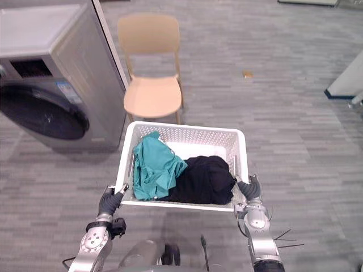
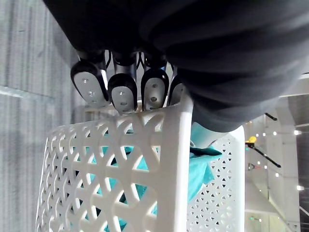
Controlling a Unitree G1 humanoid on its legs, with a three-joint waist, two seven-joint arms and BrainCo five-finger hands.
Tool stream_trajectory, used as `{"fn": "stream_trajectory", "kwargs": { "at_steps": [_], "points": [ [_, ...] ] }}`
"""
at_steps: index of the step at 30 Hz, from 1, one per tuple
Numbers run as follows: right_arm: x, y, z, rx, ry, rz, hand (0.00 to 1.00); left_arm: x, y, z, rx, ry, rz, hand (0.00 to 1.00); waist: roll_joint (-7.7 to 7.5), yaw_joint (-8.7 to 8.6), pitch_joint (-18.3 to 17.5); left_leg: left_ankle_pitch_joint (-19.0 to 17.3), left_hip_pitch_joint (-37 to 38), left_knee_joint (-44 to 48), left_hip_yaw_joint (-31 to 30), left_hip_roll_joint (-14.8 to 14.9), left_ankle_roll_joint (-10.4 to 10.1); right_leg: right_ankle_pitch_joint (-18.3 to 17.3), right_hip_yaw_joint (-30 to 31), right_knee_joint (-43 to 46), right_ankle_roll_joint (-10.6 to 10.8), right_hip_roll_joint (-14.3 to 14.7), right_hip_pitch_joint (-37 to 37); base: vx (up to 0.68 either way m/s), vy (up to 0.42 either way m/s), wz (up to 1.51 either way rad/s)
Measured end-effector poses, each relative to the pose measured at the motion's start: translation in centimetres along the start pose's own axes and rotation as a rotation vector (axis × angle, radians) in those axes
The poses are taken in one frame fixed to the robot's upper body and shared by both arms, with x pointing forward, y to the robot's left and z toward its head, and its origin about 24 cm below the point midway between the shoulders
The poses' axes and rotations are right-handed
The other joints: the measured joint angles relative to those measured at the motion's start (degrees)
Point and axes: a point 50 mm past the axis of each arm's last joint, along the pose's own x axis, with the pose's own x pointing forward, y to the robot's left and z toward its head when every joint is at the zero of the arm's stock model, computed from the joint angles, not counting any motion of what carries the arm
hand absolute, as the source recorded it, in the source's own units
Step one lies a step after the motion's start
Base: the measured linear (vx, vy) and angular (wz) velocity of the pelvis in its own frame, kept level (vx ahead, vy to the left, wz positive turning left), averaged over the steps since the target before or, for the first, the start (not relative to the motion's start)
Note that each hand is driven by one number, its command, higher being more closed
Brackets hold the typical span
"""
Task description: Pick up the laundry basket with both hands and put the clothes into the washing machine.
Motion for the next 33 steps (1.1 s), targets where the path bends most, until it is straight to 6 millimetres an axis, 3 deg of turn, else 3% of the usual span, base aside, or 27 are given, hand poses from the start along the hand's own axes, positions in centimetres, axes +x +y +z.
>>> {"fn": "stream_trajectory", "kwargs": {
  "at_steps": [2, 4, 6, 7, 8, 9, 10, 12, 13, 14, 15, 16, 18, 20, 22, 23, 24, 27, 33],
  "points": [
    [-0.2, 0.2, -0.3, 0.012, 0.011, 0.002, 1.0, 0.1, 0.3, 0.1, 0.016, -0.005, -0.003, 1.0, 0.32, -1.26, -0.2, 0.1, 5.3, -4.0, -2.4, -0.4, -0.1, -4.1, -4.5, -4.9, -1.6, 2.2, -5.0, 0.58, 0.119, 0.55],
    [-0.3, 0.2, -0.3, 0.013, 0.013, 0.0, 1.0, 0.2, 0.3, 0.1, 0.025, -0.007, -0.011, 1.0, 0.52, -2.85, 0.0, -0.4, 9.1, -5.5, -5.6, -0.1, -2.1, -5.6, -6.8, -19.7, -2.9, 5.6, -10.3, 0.62, 0.044, 0.8],
    [-0.5, -0.4, -0.7, 0.018, 0.027, -0.022, 1.0, 0.9, -0.3, 0.1, 0.03, -0.005, -0.037, 1.0, 0.37, -3.33, 0.3, -0.8, 12.6, -6.0, -8.1, -0.2, -3.8, 0.8, -6.1, -38.2, -1.0, 8.4, -12.9, 0.59, -0.028, 0.85],
    [-0.7, -0.6, -0.9, 0.016, 0.032, -0.027, 1.0, 1.0, -0.4, 0.1, 0.039, -0.003, -0.047, 1.0, -0.92, -3.86, 0.2, -1.4, 15.7, -7.1, -10.7, -1.5, -5.1, 6.9, -4.7, -50.0, 0.1, 9.0, -13.5, 0.86, -0.127, 0.94],
    [-0.9, -0.6, -1.0, 0.013, 0.036, -0.028, 1.0, 0.9, -0.4, -0.1, 0.052, 0.005, -0.056, 1.0, -1.74, -4.12, 0.0, -2.5, 18.8, -7.1, -13.6, -2.2, -6.8, 14.2, -2.7, -51.4, -4.6, 9.4, -13.9, 0.89, -0.148, 0.93],
    [-1.0, -0.8, -1.2, 0.008, 0.041, -0.031, 1.0, 0.9, -0.6, -0.4, 0.052, 0.017, -0.06, 1.0, -1.0, -4.56, -0.4, -2.6, 19.9, -6.6, -14.8, -1.5, -7.1, 19.1, -1.7, -50.2, -5.8, 9.6, -13.7, 0.9, -0.158, 0.63],
    [-0.7, -1.6, -1.0, -0.023, 0.032, -0.04, 1.0, 0.9, -1.6, -0.7, 0.007, 0.032, -0.059, 1.0, 3.29, -4.18, -1.6, -1.8, 18.7, -2.7, -16.5, 1.7, -7.9, 17.0, -2.7, -47.4, -6.5, 11.7, -13.6, 0.73, -0.111, 0.41],
    [-0.6, -2.0, -0.7, -0.02, 0.021, -0.052, 1.0, 1.4, -2.1, -0.1, 0.003, 0.01, -0.064, 1.0, 4.5, -4.03, -1.4, 6.0, 13.0, 9.9, -16.7, 2.7, -12.3, 13.3, -5.3, -45.7, -6.6, 11.7, -11.3, 0.71, -0.114, 0.44],
    [-1.2, -2.2, -0.7, -0.02, 0.018, -0.057, 1.0, 1.3, -2.2, -0.3, 0.002, 0.017, -0.062, 1.0, 4.47, -4.09, -0.9, 19.3, 9.3, 19.7, -15.2, 3.5, -16.6, 10.5, -6.3, -47.1, -5.9, 11.6, -5.9, 0.71, -0.101, 0.54],
    [-1.8, -2.4, -0.5, -0.016, 0.004, -0.064, 1.0, 0.9, -2.2, -0.5, -0.005, 0.023, -0.058, 1.0, 4.22, -3.48, -0.7, 20.1, 5.3, 30.2, -13.1, 6.5, -17.9, 9.3, -6.9, -49.6, -5.6, 11.9, -1.2, 0.81, -0.071, 0.63],
    [-2.3, -2.7, 0.4, 0.001, -0.036, -0.087, 1.0, 0.7, -2.1, -0.1, -0.014, -0.004, -0.057, 1.0, 4.54, -2.93, -0.9, 13.0, -2.2, 42.8, -8.3, 11.9, -14.4, 8.1, -8.0, -52.2, -5.7, 12.5, 4.1, 0.63, -0.029, 0.37],
    [-2.3, -2.8, 0.7, 0.005, -0.05, -0.092, 1.0, 0.6, -2.1, 0.1, -0.017, -0.013, -0.056, 1.0, 3.78, -2.56, -0.6, 10.4, -4.4, 44.3, -7.0, 13.1, -12.7, 8.1, -7.9, -53.4, -5.7, 12.6, 5.7, 0.57, -0.006, 0.21],
    [-1.6, -2.9, 2.0, 0.02, -0.105, -0.104, 1.0, 0.8, -2.0, 0.8, -0.015, -0.055, -0.061, 1.0, 2.34, -0.93, -0.2, 2.3, -13.4, 39.0, -5.0, 15.2, -10.1, 8.2, -7.3, -58.7, -5.6, 11.4, 11.6, 0.56, 0.064, -0.08],
    [-1.1, -2.9, 2.2, 0.023, -0.108, -0.106, 1.0, 0.8, -1.9, 0.8, -0.012, -0.055, -0.06, 1.0, 2.24, -0.2, -0.1, 0.8, -17.1, 29.9, -6.0, 15.1, -10.3, 8.0, -6.5, -59.1, -5.3, 10.0, 13.3, 0.43, 0.186, -0.16],
    [-1.2, -3.0, 1.4, 0.02, -0.078, -0.109, 1.0, 0.8, -2.2, 0.8, -0.014, -0.053, -0.068, 1.0, 1.95, 0.25, 0.1, 3.2, -17.8, 14.2, -7.8, 13.6, -11.7, 6.1, -5.9, -58.3, -0.8, 7.5, 15.1, 0.34, 0.26, -0.13],
    [-1.4, -3.2, 0.7, 0.018, -0.053, -0.114, 1.0, 0.7, -2.3, 0.5, -0.008, -0.042, -0.079, 1.0, 3.15, 0.29, -0.3, 10.4, -16.9, 4.8, -9.0, 13.6, -11.3, 2.8, -4.8, -57.5, 3.8, 7.0, 16.5, 0.34, 0.318, 0.04],
    [-1.5, -2.6, -0.4, 0.054, 0.001, -0.123, 1.0, 1.0, -2.0, 0.2, 0.014, -0.025, -0.079, 1.0, 0.48, -0.11, -0.6, 10.6, -16.0, 4.0, -8.6, 10.4, -10.8, 2.1, -3.2, -58.2, 4.4, 4.4, 17.1, 0.38, 0.339, 0.15],
    [-1.8, -1.7, -1.5, 0.072, 0.053, -0.11, 1.0, 1.1, -1.3, -0.2, 0.054, -0.002, -0.077, 1.0, -2.22, -0.97, -0.3, 10.4, -15.1, 2.0, -7.6, 7.5, -9.9, 2.8, -1.6, -59.7, 3.5, 2.9, 17.3, 0.24, 0.172, 0.16],
    [-1.5, -1.2, -1.6, 0.057, 0.061, -0.107, 1.0, 1.6, -1.2, 0.2, 0.092, -0.016, -0.084, 1.0, -2.38, -1.08, -0.4, 10.3, -14.2, -0.2, -3.6, 8.3, -9.8, 4.9, 3.9, -60.2, 2.4, 2.8, 14.4, 0.07, 0.062, -0.39]
  ]
}}
